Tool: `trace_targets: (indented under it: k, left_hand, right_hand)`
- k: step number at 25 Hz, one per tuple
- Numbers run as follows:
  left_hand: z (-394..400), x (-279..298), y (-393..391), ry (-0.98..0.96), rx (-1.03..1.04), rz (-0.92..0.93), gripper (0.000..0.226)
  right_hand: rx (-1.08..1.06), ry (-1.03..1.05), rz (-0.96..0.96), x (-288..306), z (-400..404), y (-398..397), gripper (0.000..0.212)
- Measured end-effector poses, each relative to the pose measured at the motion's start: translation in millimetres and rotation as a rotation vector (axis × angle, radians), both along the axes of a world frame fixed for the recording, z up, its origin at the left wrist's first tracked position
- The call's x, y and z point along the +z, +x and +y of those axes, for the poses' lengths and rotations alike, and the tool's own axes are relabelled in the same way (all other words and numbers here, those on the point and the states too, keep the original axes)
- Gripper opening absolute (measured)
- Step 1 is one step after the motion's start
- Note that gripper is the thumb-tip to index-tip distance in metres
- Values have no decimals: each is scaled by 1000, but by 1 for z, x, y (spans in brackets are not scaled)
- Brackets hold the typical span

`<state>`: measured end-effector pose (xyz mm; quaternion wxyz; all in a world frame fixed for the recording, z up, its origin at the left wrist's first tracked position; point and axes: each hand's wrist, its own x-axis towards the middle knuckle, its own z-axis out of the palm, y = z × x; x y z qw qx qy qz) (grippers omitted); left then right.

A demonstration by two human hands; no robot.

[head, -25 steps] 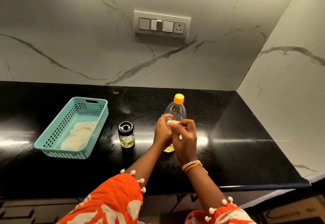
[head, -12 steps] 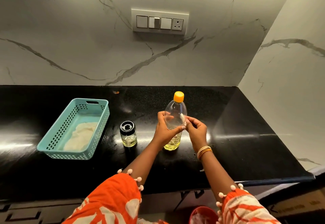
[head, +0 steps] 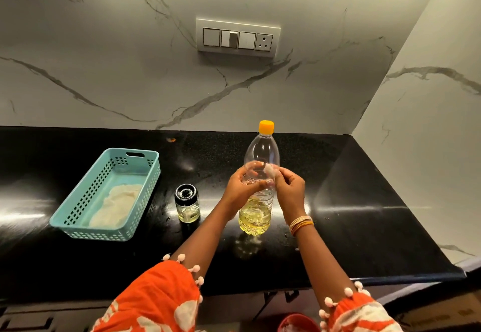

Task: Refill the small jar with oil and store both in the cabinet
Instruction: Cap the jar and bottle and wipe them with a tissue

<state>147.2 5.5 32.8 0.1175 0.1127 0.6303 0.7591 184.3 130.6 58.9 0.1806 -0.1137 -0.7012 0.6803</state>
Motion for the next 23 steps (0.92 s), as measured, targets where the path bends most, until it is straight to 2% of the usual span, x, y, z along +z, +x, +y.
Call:
trace_targets:
  k: [3,6,9,13,16,18,23]
  left_hand:
    - [-3,2,-7,4,32,-24,54]
    - [-4,5,-12,65,44,-55,47]
    - [-6,9,-13,120,39,-81,49]
    - [-16,15,-16,178,48,-100,52]
    - [-19,14,-17,140,67,-94,53]
    - [-19,12,-16,126,90,-89,56]
    - [-18,18,-20,165,154,-68,60]
  right_hand:
    - [-203,142,151,-10,-20,24,17]
    - [-245,330,248,-10,-35,25,19]
    - [-239,163,118,-7,-24,9,19]
    - [63,-86,-111,-28,-9,14,17]
    - [117,-145,-170,-31,-14,20,21]
    - [41,-107,-121,-20,-19,14,21]
    - [-66,204,135,-12,-37,15,30]
